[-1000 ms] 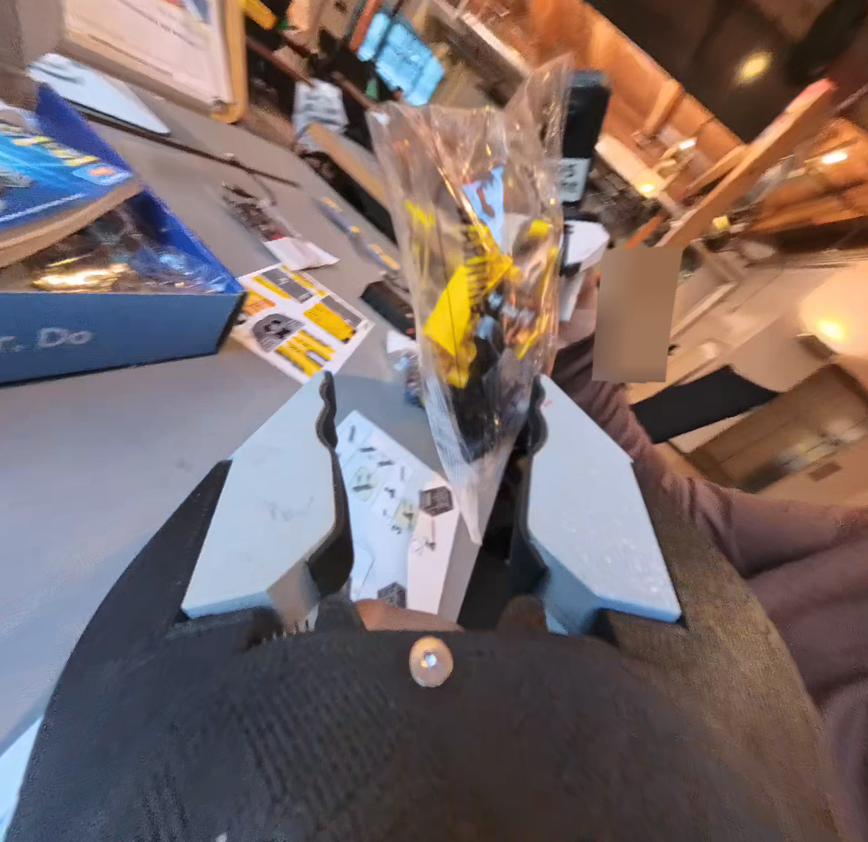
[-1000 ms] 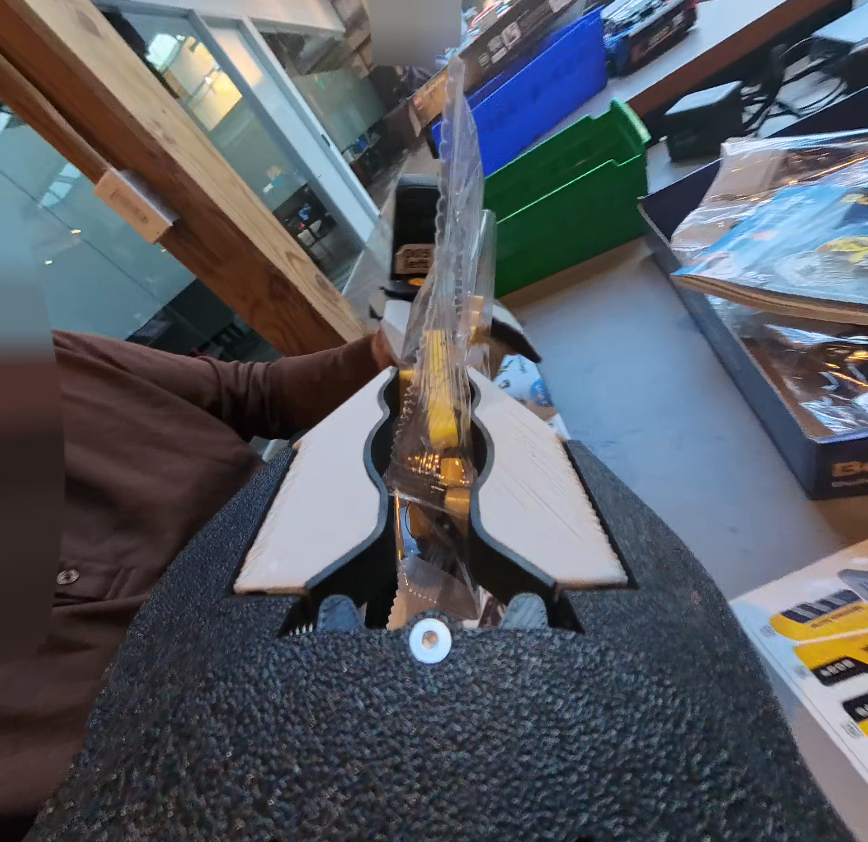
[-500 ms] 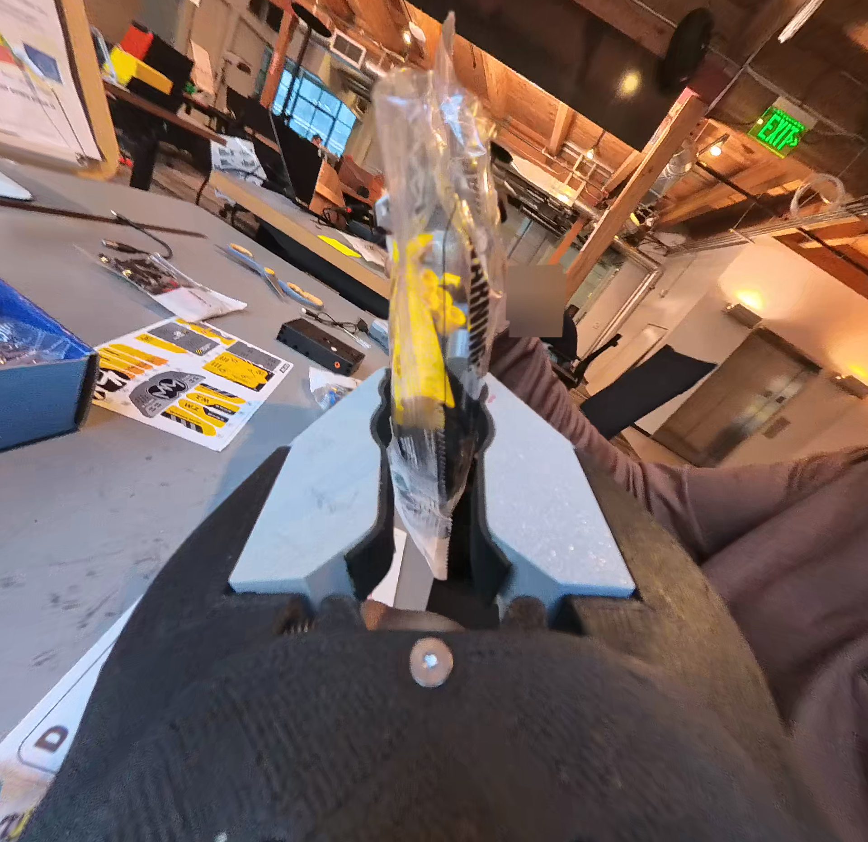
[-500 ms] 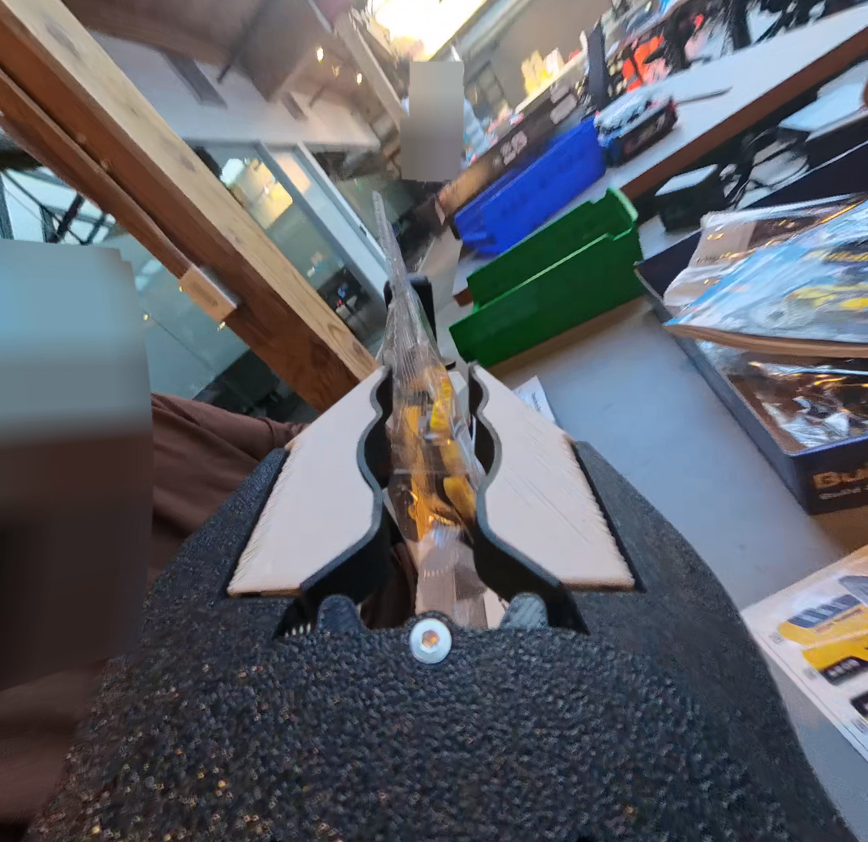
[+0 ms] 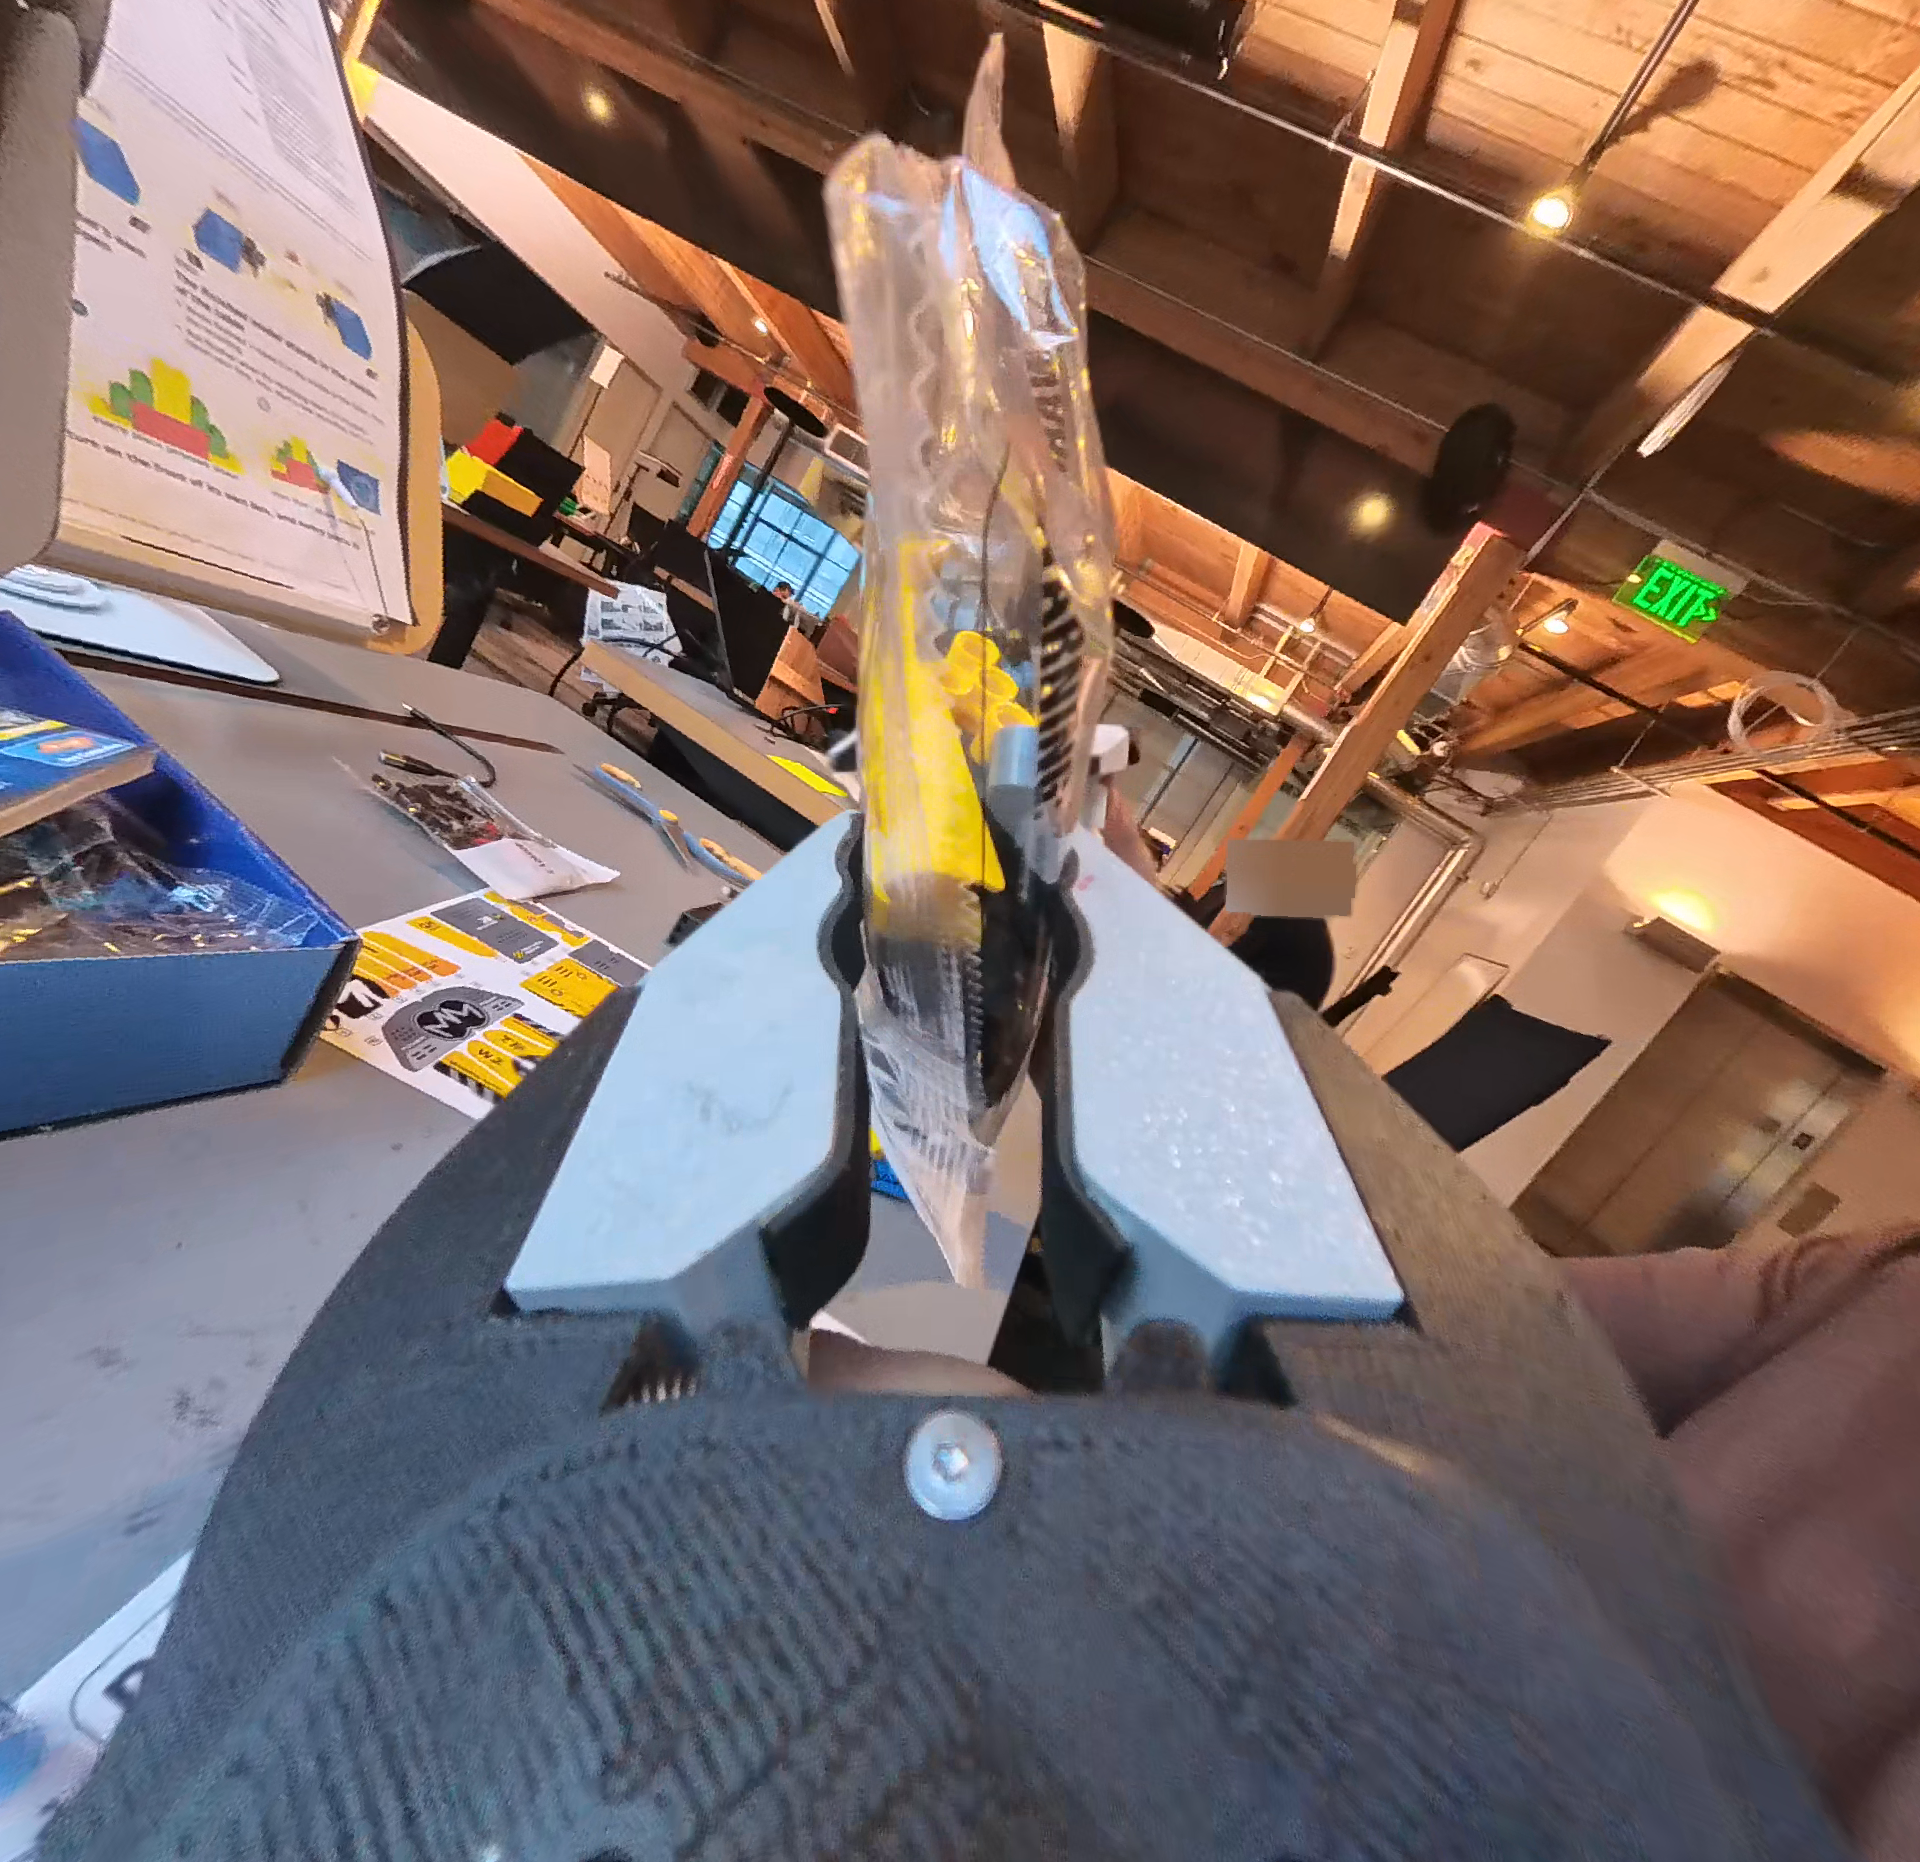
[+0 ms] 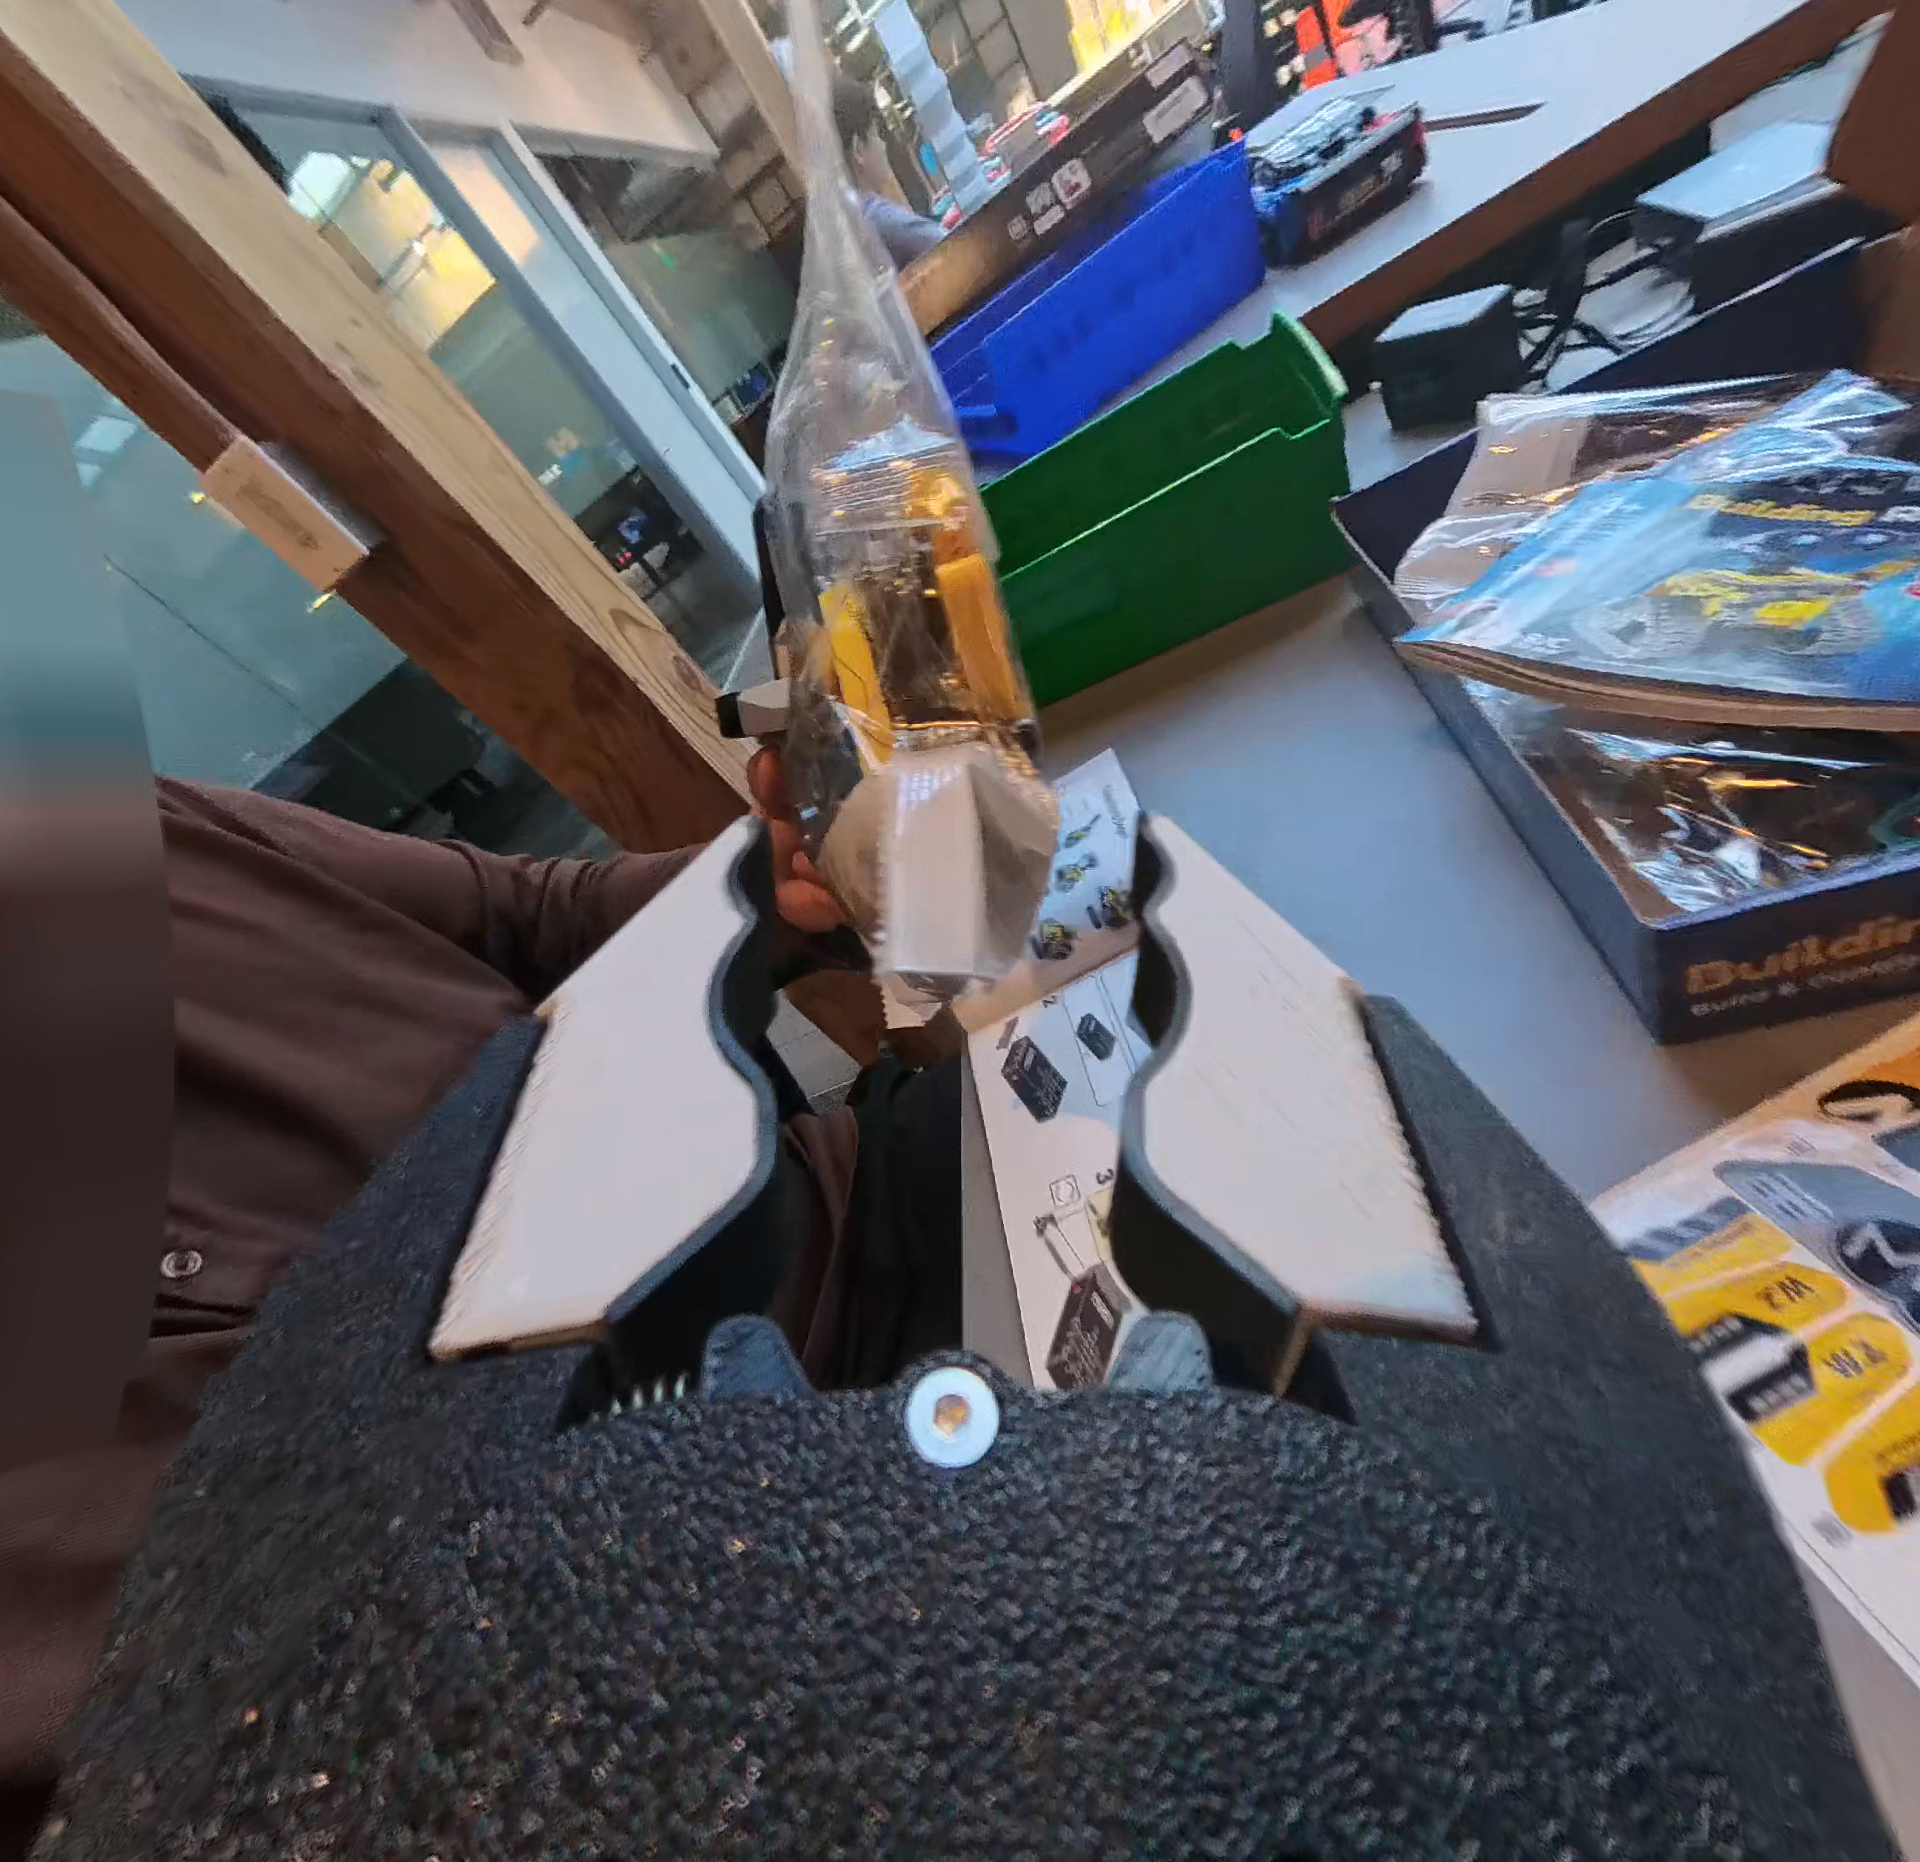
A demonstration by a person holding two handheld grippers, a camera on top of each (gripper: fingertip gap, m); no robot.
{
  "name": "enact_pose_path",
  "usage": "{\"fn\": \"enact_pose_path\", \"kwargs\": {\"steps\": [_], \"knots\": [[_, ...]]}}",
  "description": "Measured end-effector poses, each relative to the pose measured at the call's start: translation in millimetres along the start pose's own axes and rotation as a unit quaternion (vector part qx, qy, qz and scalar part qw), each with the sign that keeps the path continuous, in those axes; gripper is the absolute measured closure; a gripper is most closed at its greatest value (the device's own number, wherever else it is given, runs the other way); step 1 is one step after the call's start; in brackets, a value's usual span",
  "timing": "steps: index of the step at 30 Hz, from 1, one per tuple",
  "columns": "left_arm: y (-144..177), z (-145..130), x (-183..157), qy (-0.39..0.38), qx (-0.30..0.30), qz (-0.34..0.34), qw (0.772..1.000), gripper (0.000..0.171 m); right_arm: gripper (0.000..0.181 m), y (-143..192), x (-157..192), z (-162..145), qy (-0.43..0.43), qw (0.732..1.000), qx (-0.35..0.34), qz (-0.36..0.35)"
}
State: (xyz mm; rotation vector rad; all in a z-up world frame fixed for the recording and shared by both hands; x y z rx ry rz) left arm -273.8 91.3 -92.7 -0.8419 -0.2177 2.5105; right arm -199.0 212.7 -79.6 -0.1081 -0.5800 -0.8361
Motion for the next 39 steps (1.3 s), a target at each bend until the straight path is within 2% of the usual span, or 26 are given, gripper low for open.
{"fn": "enact_pose_path", "kwargs": {"steps": [2, 9, 11, 12, 13, 14, 15, 17, 18, 19, 22, 23, 25, 27, 28, 30, 32, 36, 39], "knots": [[3.2, 2.2, -2.0, -0.011, -0.002, 0.008, 1.000, 0.141, 0.147, -6.9, 3.0, -0.4, 0.010, 1.000, 0.003, 0.002], [2.5, 7.0, -7.2, -0.079, -0.001, 0.018, 0.997, 0.141, 0.156, -6.2, 6.6, 12.4, 0.068, 0.996, -0.008, -0.060], [5.0, 13.1, -9.1, -0.153, 0.001, 0.054, 0.987, 0.141, 0.165, -0.8, -1.4, 15.5, 0.070, 0.993, -0.020, -0.093], [7.1, 16.3, -10.5, -0.251, 0.006, 0.095, 0.963, 0.140, 0.168, 4.5, -8.6, 16.0, 0.068, 0.990, -0.024, -0.118], [9.5, 20.3, -14.3, -0.368, 0.013, 0.140, 0.919, 0.141, 0.178, 11.3, -15.1, 16.4, 0.063, 0.988, -0.029, -0.139], [11.9, 24.0, -20.2, -0.486, 0.019, 0.184, 0.854, 0.142, 0.171, 18.6, -18.4, 17.7, 0.055, 0.987, -0.040, -0.144], [13.8, 25.6, -27.1, -0.600, 0.027, 0.221, 0.769, 0.141, 0.164, 24.5, -16.9, 19.5, 0.039, 0.990, -0.054, -0.126], [14.2, 20.2, -36.4, -0.775, 0.043, 0.266, 0.572, 0.142, 0.149, 31.6, -4.2, 24.6, -0.008, 0.996, -0.082, -0.039], [13.6, 14.2, -39.8, -0.827, 0.038, 0.260, 0.497, 0.142, 0.141, 33.5, 1.3, 26.9, -0.032, 0.995, -0.095, 0.002], [13.3, 6.9, -40.9, -0.857, 0.034, 0.242, 0.455, 0.142, 0.133, 33.9, 4.3, 27.8, -0.051, 0.993, -0.101, 0.032], [13.7, -18.4, -30.6, -0.894, 0.078, 0.194, 0.396, 0.142, 0.114, 21.5, 2.7, 16.8, -0.074, 0.993, -0.073, 0.054], [14.5, -25.7, -27.5, -0.902, 0.087, 0.182, 0.383, 0.142, 0.108, 14.1, 3.9, 9.4, -0.083, 0.993, -0.048, 0.064], [16.1, -33.1, -25.8, -0.911, 0.088, 0.174, 0.363, 0.142, 0.107, 0.4, 10.9, -2.0, -0.094, 0.991, -0.011, 0.097], [17.8, -34.1, -26.9, -0.914, 0.084, 0.173, 0.357, 0.142, 0.108, -10.9, 13.0, -10.1, -0.100, 0.989, 0.015, 0.105], [17.9, -33.5, -27.0, -0.915, 0.083, 0.175, 0.355, 0.142, 0.122, -15.8, 12.0, -14.2, -0.100, 0.990, 0.029, 0.100], [19.1, -33.3, -23.8, -0.917, 0.090, 0.182, 0.343, 0.142, 0.181, -22.0, 13.1, -20.7, -0.070, 0.992, 0.049, 0.093], [20.8, -36.8, -20.6, -0.916, 0.100, 0.186, 0.340, 0.142, 0.181, -24.2, 11.5, -19.3, -0.040, 0.995, 0.047, 0.072], [21.1, -47.2, -20.1, -0.907, 0.104, 0.186, 0.364, 0.141, 0.181, -26.9, 4.2, -19.8, 0.008, 0.998, 0.052, 0.019], [20.0, -49.8, -21.5, -0.904, 0.094, 0.199, 0.367, 0.141, 0.181, -26.2, 6.5, -17.0, 0.034, 0.998, 0.042, 0.016]]}}
Point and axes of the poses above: each gripper's, where its closed fingertips meet, y back along the fingers, z out of its top, x = y × z across the jaws, the point moved 3 cm from there along y, back along the fingers, and after that the axes turned 1 degree about x, right-handed, at the moved point
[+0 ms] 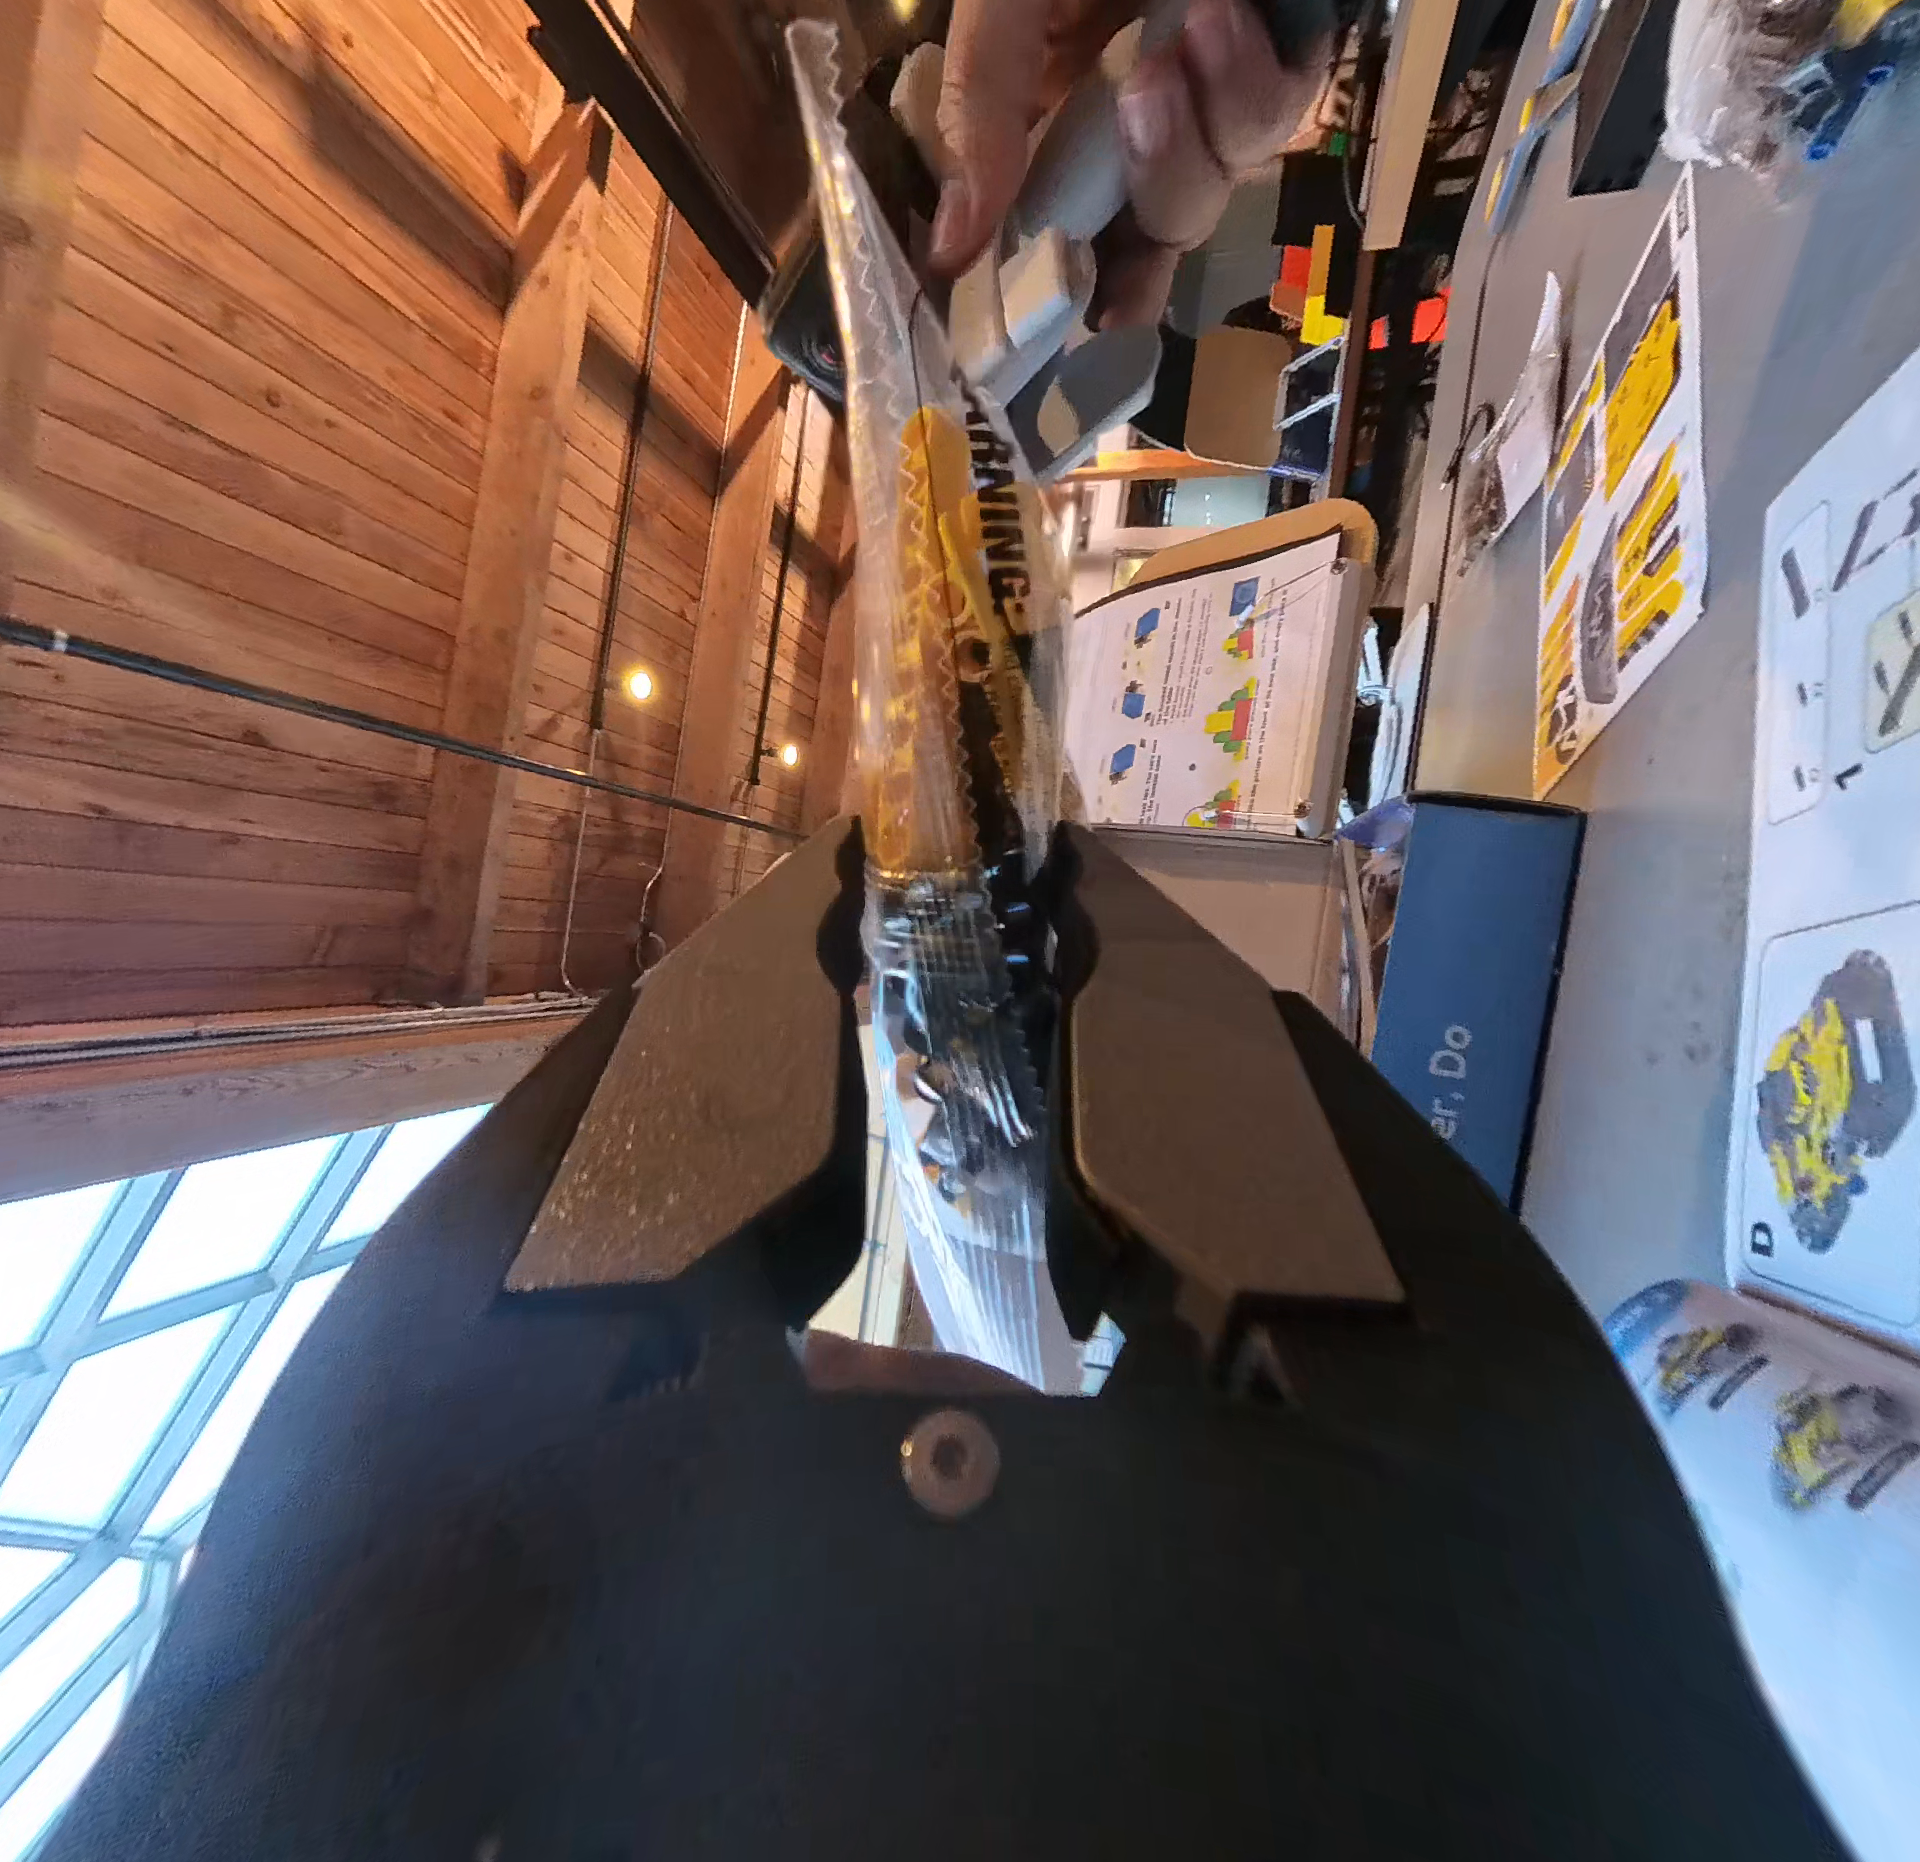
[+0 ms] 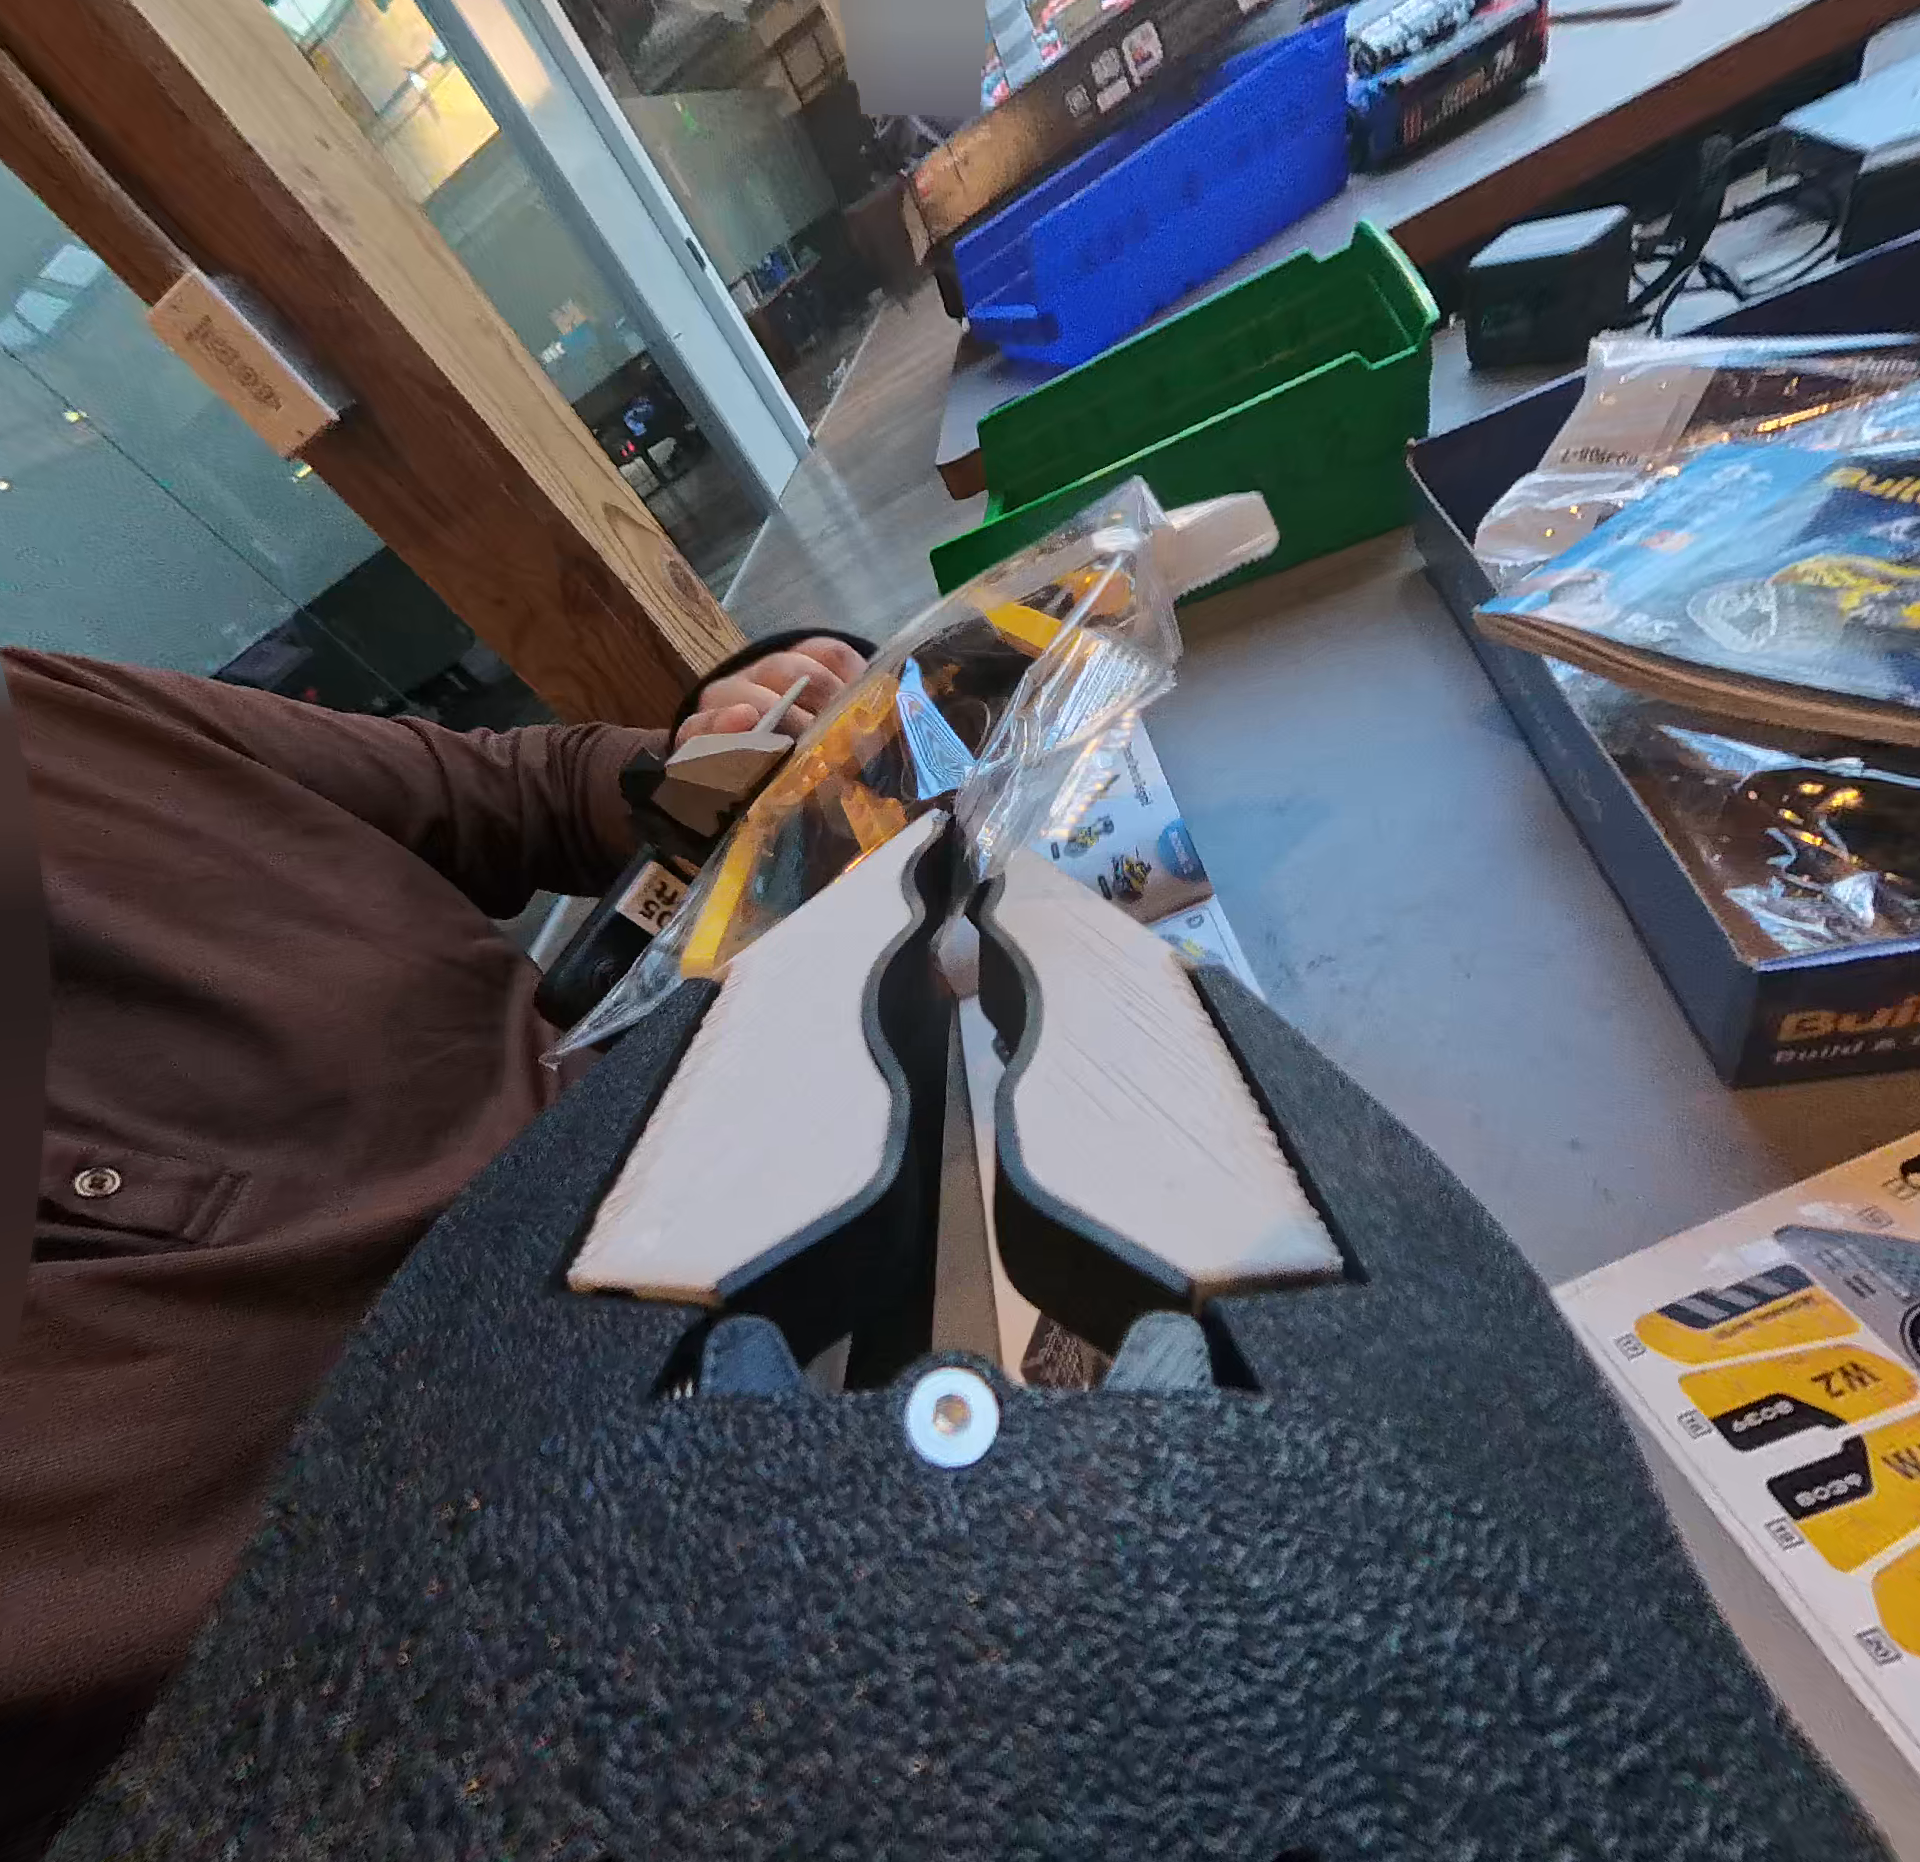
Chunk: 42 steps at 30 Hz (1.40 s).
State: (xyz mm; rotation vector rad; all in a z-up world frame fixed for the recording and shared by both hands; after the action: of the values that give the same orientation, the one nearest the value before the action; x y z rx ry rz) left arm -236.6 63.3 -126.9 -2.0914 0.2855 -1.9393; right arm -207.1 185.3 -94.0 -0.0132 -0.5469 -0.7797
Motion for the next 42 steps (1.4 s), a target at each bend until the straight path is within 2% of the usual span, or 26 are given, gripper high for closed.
{"fn": "enact_pose_path", "kwargs": {"steps": [4, 6, 9, 13, 15, 16, 17, 19, 21, 23, 24, 26, 29, 30, 31, 33, 34, 35, 36, 38, 39, 42], "knots": [[1.6, 1.4, 3.3, 0.033, 0.011, 0.024, 0.999, 0.136, 0.181, 7.7, 17.4, 15.9, 0.021, 0.998, -0.043, 0.028], [3.2, 6.0, 3.0, 0.062, 0.009, 0.024, 0.998, 0.132, 0.181, 13.2, 25.0, 21.8, 0.055, 0.997, -0.053, 0.016], [2.8, 13.3, -2.8, 0.137, 0.023, 0.006, 0.990, 0.116, 0.181, 21.3, 32.8, 26.5, 0.085, 0.994, -0.068, 0.014], [2.6, 17.4, -9.6, 0.274, 0.058, -0.036, 0.959, 0.096, 0.181, 32.5, 46.2, 35.0, 0.103, 0.988, -0.107, 0.051], [7.4, 26.5, -7.2, 0.357, 0.024, -0.066, 0.931, 0.098, 0.181, 42.6, 61.7, 38.4, 0.129, 0.978, -0.132, 0.094], [12.3, 35.4, -1.3, 0.415, -0.015, -0.098, 0.904, 0.110, 0.181, 49.5, 71.2, 39.2, 0.150, 0.971, -0.146, 0.119], [14.8, 38.2, 9.2, 0.481, -0.038, -0.117, 0.868, 0.112, 0.181, 58.1, 81.2, 39.5, 0.171, 0.961, -0.163, 0.146], [10.8, 34.2, 21.3, 0.591, -0.050, -0.173, 0.786, 0.106, 0.181, 81.0, 104.0, 38.2, 0.210, 0.930, -0.203, 0.222], [0.2, 31.7, 19.6, 0.685, -0.050, -0.259, 0.679, 0.094, 0.181, 106.1, 123.9, 35.3, 0.237, 0.892, -0.243, 0.298], [-13.7, 40.6, 19.3, 0.756, -0.076, -0.329, 0.561, 0.092, 0.181, 117.2, 134.1, 33.2, 0.253, 0.874, -0.253, 0.329], [-21.5, 49.2, 18.9, 0.775, -0.096, -0.355, 0.514, 0.091, 0.181, 118.0, 139.5, 31.4, 0.260, 0.868, -0.249, 0.341], [-36.4, 73.8, 13.2, 0.790, -0.126, -0.410, 0.437, 0.087, 0.181, 116.3, 152.4, 28.4, 0.274, 0.855, -0.240, 0.369], [-45.3, 120.9, 11.9, 0.792, -0.197, -0.502, 0.285, 0.081, 0.181, 111.0, 166.4, 29.2, 0.287, 0.848, -0.236, 0.379], [-50.5, 130.5, 11.5, 0.795, -0.213, -0.509, 0.252, 0.082, 0.181, 109.8, 170.0, 28.2, 0.290, 0.847, -0.230, 0.382], [-56.1, 136.3, 10.2, 0.800, -0.224, -0.506, 0.234, 0.085, 0.181, 108.4, 172.5, 26.5, 0.294, 0.848, -0.222, 0.381], [-60.9, 142.5, 13.4, 0.799, -0.256, -0.504, 0.206, 0.088, 0.181, 105.8, 173.4, 23.5, 0.299, 0.855, -0.208, 0.370], [-60.1, 143.8, 17.2, 0.795, -0.274, -0.504, 0.197, 0.103, 0.181, 106.4, 171.6, 23.1, 0.298, 0.859, -0.203, 0.364], [-59.0, 141.7, 23.0, 0.796, -0.291, -0.494, 0.196, 0.124, 0.181, 107.3, 167.8, 22.7, 0.297, 0.866, -0.197, 0.350], [-60.3, 138.4, 24.1, 0.802, -0.286, -0.481, 0.210, 0.132, 0.181, 108.1, 161.4, 21.5, 0.298, 0.877, -0.188, 0.328], [-64.5, 126.4, 18.0, 0.809, -0.251, -0.460, 0.265, 0.147, 0.181, 113.4, 144.4, 17.9, 0.293, 0.901, -0.167, 0.275], [-66.2, 117.1, 15.8, 0.813, -0.227, -0.450, 0.292, 0.149, 0.181, 117.2, 135.1, 15.7, 0.287, 0.912, -0.155, 0.247], [-66.5, 85.9, 12.1, 0.798, -0.147, -0.419, 0.407, 0.150, 0.181, 126.3, 104.9, 7.2, 0.266, 0.945, -0.113, 0.152]]}}
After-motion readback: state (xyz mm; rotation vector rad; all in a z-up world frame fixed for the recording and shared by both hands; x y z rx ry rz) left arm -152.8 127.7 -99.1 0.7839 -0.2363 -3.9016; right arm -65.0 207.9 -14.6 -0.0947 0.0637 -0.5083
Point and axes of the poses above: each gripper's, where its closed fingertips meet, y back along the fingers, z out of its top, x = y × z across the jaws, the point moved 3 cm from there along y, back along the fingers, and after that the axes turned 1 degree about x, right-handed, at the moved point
